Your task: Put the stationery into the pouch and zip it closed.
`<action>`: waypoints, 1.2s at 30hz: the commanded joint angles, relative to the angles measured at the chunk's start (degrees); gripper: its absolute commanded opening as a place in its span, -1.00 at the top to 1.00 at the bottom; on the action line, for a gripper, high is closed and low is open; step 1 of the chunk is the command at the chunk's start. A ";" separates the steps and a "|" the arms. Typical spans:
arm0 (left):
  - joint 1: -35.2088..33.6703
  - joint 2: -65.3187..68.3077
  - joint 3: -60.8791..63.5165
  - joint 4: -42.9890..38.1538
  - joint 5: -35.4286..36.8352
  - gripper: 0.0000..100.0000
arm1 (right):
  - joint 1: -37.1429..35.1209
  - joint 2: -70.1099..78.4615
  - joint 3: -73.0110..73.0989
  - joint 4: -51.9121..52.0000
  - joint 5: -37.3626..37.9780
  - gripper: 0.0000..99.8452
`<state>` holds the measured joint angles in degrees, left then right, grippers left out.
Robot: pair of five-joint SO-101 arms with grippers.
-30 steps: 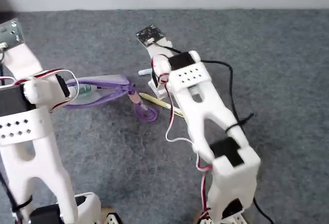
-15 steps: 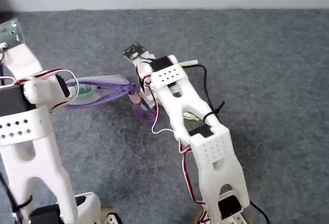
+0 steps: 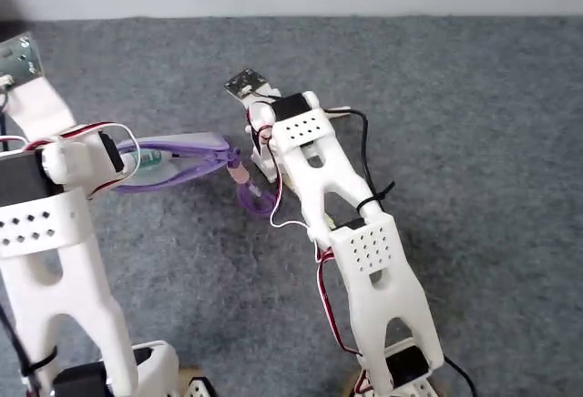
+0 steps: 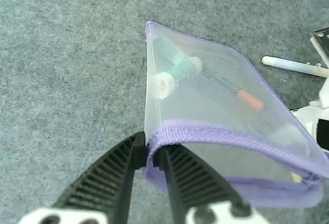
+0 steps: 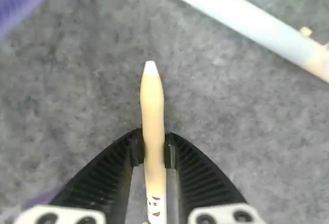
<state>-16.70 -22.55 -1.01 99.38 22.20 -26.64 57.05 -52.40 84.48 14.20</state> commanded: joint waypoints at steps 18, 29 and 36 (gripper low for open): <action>-0.09 -0.09 -2.86 0.70 -0.09 0.98 | 6.64 -15.69 -21.10 18.68 -2.37 0.98; -0.09 -0.44 -2.86 0.18 -0.18 0.98 | -5.23 -58.68 13.89 18.24 -16.79 0.98; -0.09 -0.44 -2.86 0.18 -0.18 0.98 | -14.64 -76.62 29.27 5.32 -24.79 0.98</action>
<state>-16.70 -22.55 -1.01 99.38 22.20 -38.95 -11.60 -27.78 96.35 -8.22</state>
